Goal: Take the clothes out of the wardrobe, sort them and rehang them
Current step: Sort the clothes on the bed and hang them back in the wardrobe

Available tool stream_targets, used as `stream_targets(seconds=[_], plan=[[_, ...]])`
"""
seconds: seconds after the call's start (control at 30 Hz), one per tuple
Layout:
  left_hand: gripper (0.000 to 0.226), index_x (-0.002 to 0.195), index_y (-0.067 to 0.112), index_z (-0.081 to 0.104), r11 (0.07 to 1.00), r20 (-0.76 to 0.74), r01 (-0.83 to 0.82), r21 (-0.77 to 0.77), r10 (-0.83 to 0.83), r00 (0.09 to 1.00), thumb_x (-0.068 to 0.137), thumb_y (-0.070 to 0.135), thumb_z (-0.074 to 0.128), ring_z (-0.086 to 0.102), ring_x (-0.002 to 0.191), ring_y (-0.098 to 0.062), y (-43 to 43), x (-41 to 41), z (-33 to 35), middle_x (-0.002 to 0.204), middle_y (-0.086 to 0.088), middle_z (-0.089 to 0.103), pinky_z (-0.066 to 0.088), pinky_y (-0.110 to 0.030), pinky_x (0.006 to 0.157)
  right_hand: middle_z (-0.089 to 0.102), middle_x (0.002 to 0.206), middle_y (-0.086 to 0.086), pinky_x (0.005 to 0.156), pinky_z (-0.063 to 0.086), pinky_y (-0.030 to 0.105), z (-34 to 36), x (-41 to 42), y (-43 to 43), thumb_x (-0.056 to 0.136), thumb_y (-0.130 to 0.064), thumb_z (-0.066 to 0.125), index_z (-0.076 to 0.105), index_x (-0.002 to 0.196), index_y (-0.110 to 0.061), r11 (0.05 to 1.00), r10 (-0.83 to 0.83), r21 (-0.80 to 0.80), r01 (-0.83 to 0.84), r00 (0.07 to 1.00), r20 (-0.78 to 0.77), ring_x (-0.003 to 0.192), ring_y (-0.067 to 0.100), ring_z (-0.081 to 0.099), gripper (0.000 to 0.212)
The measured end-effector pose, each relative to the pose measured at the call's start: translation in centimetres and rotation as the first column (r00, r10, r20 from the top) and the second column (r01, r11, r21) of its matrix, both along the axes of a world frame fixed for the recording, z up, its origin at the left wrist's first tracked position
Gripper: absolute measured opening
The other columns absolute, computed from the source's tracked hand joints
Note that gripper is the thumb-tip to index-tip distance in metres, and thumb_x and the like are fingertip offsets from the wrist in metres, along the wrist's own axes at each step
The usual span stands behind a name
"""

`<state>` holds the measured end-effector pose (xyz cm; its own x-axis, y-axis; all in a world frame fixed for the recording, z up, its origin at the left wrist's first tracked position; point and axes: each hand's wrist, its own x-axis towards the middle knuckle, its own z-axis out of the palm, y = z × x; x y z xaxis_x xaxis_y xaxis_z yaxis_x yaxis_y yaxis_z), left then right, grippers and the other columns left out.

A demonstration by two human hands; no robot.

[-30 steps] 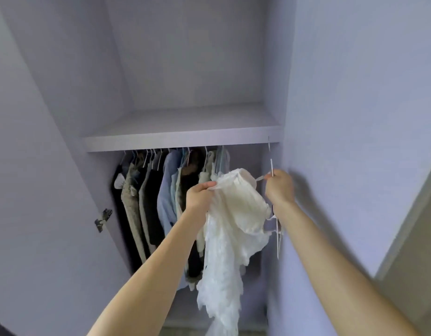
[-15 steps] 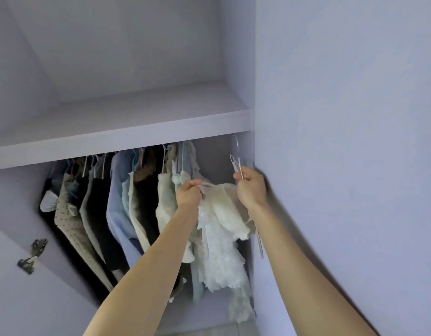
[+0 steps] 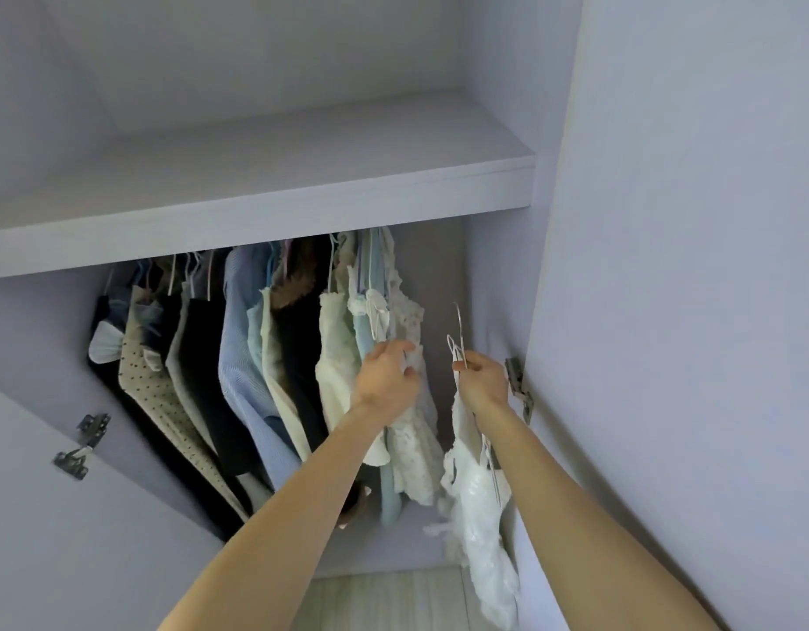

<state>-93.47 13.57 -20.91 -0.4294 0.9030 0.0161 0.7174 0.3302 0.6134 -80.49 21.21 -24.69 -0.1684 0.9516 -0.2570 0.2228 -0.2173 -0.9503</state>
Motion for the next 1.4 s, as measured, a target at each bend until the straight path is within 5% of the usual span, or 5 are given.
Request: stream_targets(seconds=[0.2, 0.6, 1.1, 1.3, 1.4], plan=[[0.045, 0.128, 0.015, 0.059, 0.843, -0.611, 0.198, 0.500, 0.182, 0.770, 0.084, 0.008, 0.059, 0.052, 0.121, -0.030, -1.5, -3.2, 5.0, 0.138, -0.010, 0.052, 0.046, -0.048, 0.096, 0.069, 0.102, 0.003, 0.065, 0.056, 0.030, 1.1, -2.8, 2.0, 0.090, 0.009, 0.040, 0.064, 0.109, -0.012, 0.997, -0.071, -0.017, 0.069, 0.987, -0.144, 0.069, 0.018, 0.061, 0.036], [0.059, 0.158, 0.030, 0.016, 0.843, -0.789, 0.189, 0.504, 0.360, 0.498, 0.104, 0.045, 0.035, 0.005, 0.150, -0.031, 2.7, -11.7, 11.0, 0.164, -0.015, 0.018, -0.004, -0.061, 0.117, 0.073, 0.100, 0.012, 0.040, 0.033, 0.018, 6.7, -6.9, 6.4, 0.088, 0.005, 0.058, 0.067, 0.097, -0.012, 0.998, -0.018, -0.062, 0.000, 0.957, -0.291, 0.045, 0.007, 0.040, 0.021], [0.026, 0.111, 0.027, 0.065, 0.978, -0.185, 0.144, 0.149, -0.115, 0.976, 0.105, 0.037, 0.041, 0.064, 0.085, -0.023, 6.8, -5.1, 3.0, 0.078, 0.007, 0.066, 0.049, -0.033, 0.069, 0.075, 0.096, -0.001, 0.060, 0.044, 0.010, 0.4, -4.9, 1.8, 0.097, -0.006, 0.060, 0.071, 0.115, -0.017, 0.939, 0.293, 0.225, -0.261, 0.949, -0.119, 0.057, -0.002, 0.057, 0.024], [0.026, 0.102, 0.023, 0.065, 0.982, -0.128, 0.055, 0.182, -0.032, 0.991, 0.106, 0.031, 0.040, 0.068, 0.088, -0.017, 8.5, -6.6, 3.0, 0.091, 0.012, 0.074, 0.055, -0.037, 0.080, 0.049, 0.064, -0.009, 0.070, 0.044, 0.034, -1.5, -2.7, 0.0, 0.097, -0.058, 0.031, 0.048, 0.064, -0.032, 0.799, 0.234, 0.324, -0.506, 0.759, 0.608, 0.075, 0.022, 0.049, 0.045], [0.028, 0.098, 0.026, 0.065, 0.990, -0.147, 0.038, 0.139, -0.018, 0.989, 0.104, 0.033, 0.038, 0.067, 0.090, -0.023, 8.9, -6.5, 2.8, 0.093, 0.007, 0.075, 0.055, -0.041, 0.079, 0.057, 0.087, -0.002, 0.083, 0.047, 0.037, -2.8, -0.5, -2.5, 0.098, -0.059, 0.031, 0.062, 0.096, -0.029, 0.810, 0.327, 0.197, -0.552, 0.705, 0.630, 0.087, 0.020, 0.052, 0.043]])
